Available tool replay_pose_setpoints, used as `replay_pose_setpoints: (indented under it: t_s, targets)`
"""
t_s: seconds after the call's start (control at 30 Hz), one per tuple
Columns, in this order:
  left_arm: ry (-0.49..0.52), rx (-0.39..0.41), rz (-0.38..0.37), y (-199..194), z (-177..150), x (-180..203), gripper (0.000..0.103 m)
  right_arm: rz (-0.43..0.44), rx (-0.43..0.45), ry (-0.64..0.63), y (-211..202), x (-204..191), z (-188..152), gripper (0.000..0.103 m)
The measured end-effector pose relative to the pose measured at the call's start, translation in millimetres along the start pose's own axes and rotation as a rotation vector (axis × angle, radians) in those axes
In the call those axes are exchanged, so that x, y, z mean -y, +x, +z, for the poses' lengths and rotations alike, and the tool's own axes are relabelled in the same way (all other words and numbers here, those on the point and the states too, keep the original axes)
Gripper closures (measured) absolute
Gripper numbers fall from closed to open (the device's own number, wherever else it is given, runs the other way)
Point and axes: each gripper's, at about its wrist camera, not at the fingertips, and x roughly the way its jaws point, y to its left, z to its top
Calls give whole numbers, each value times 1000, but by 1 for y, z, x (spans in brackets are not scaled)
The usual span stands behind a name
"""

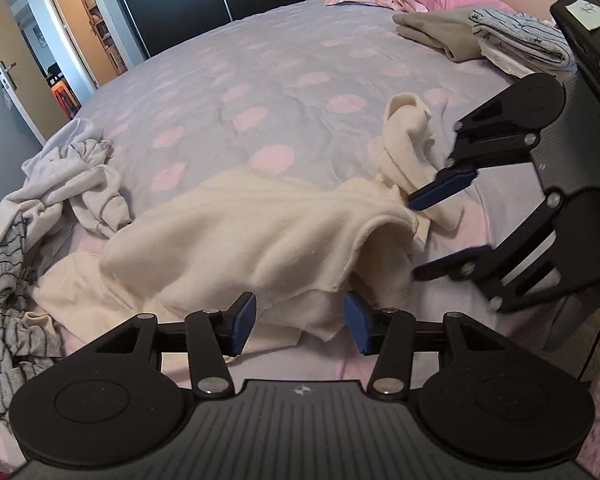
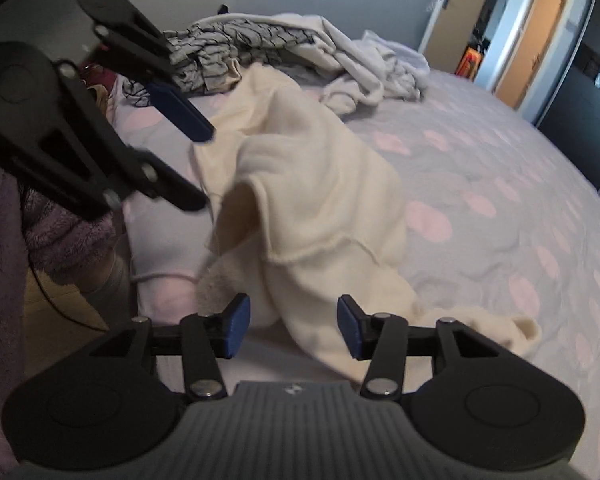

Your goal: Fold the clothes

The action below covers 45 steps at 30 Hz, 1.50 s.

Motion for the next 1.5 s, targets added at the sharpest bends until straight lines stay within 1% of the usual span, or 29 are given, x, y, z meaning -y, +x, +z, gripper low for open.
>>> replay_pose_setpoints:
  t_s: [0.03,0.07,0.1,0.13,0.17,0.23,0.3,0.43,0.5,0.67,0.8,0.9,1.0,1.1,1.2,1.33,1.4,1.5]
  targets:
    - [0,11,-4,1,0,2,56,-5,8,-8,2,-3,1,54]
    - [3,21,-7,2,0,5,56,-9,15,-16,4,-5,2,55]
    - [5,32,-11,3,0,8,56,-14,23,-24,6,-8,3,65]
    - [21,32,-7,3,0,11,56,-25,26,-27,7,-7,3,88]
    - [37,31,-3,3,0,13,56,-53,17,-16,4,2,3,93]
    - [66,35,8,2,0,16,56,-108,-1,5,-1,20,1,96]
    - [82,40,22,2,1,15,56,-163,-18,26,-7,37,0,97]
    - [84,40,38,5,7,6,56,-274,-53,69,-18,73,-3,99]
    - [110,44,44,8,11,5,56,-329,-71,90,-23,90,-4,101]
    - [189,66,19,21,26,9,56,-471,-116,145,-37,135,-8,101]
    - [272,81,2,35,36,21,56,-596,-166,237,-45,182,-24,101]
    - [348,101,-21,43,43,35,56,-657,-200,264,-46,206,-40,101]
    - [424,109,-52,55,45,55,56,-617,-203,307,-45,218,-60,101]
    - [524,105,-76,65,39,77,56,-606,-195,298,-39,214,-72,100]
    - [626,88,-70,78,32,94,56,-597,-188,295,-38,208,-81,96]
    - [683,25,-55,102,22,106,57,-580,-171,286,-40,201,-94,84]
    - [700,7,-11,114,19,111,58,-575,-160,267,-41,198,-97,81]
    - [696,-12,31,130,17,115,70,-574,-138,219,-42,189,-101,81]
